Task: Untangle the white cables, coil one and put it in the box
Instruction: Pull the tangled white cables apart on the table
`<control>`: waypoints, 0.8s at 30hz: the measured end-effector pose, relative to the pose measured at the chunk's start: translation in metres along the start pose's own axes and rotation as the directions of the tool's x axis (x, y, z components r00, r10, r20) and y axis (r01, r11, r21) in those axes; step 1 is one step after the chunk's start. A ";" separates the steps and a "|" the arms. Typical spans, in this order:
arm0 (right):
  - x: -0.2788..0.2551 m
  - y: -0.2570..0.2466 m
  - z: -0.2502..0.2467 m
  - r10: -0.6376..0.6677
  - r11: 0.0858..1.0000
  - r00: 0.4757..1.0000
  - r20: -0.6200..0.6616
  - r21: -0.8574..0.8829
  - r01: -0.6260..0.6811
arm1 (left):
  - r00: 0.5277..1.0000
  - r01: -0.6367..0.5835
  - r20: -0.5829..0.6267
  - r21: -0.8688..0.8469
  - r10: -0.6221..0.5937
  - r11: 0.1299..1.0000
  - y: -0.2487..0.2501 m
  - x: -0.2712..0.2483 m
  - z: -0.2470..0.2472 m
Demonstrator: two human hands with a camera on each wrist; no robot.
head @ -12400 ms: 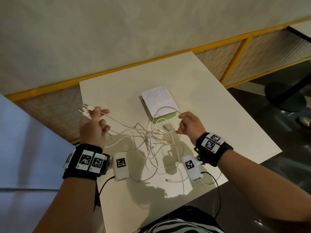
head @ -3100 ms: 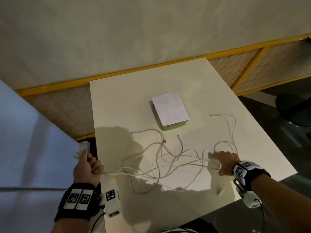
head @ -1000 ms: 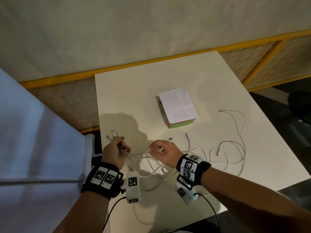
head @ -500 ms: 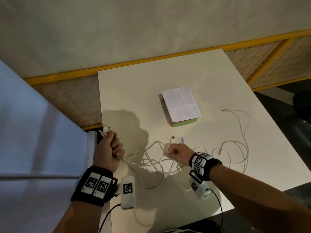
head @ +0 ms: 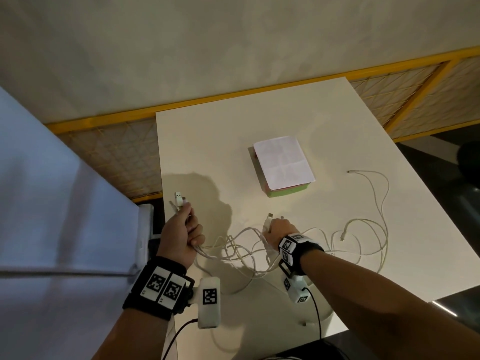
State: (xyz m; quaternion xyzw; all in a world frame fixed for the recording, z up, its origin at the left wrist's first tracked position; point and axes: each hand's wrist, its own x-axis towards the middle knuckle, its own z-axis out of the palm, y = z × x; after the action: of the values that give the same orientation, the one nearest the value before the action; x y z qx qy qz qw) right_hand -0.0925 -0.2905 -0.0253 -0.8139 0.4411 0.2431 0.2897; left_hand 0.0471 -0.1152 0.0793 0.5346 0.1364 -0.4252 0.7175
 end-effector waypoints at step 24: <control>-0.096 -0.063 -0.076 -0.492 0.578 0.805 -0.332 0.567 0.587 | 0.958 -0.285 0.151 0.459 0.242 0.842 -0.007 -0.025 0.073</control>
State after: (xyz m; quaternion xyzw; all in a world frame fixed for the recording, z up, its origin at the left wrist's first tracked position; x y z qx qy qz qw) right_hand -0.0751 -0.2595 0.1072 -0.7724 0.2462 -0.0809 0.5799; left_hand 0.0083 -0.1688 0.1197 0.6890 -0.0782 -0.3655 0.6210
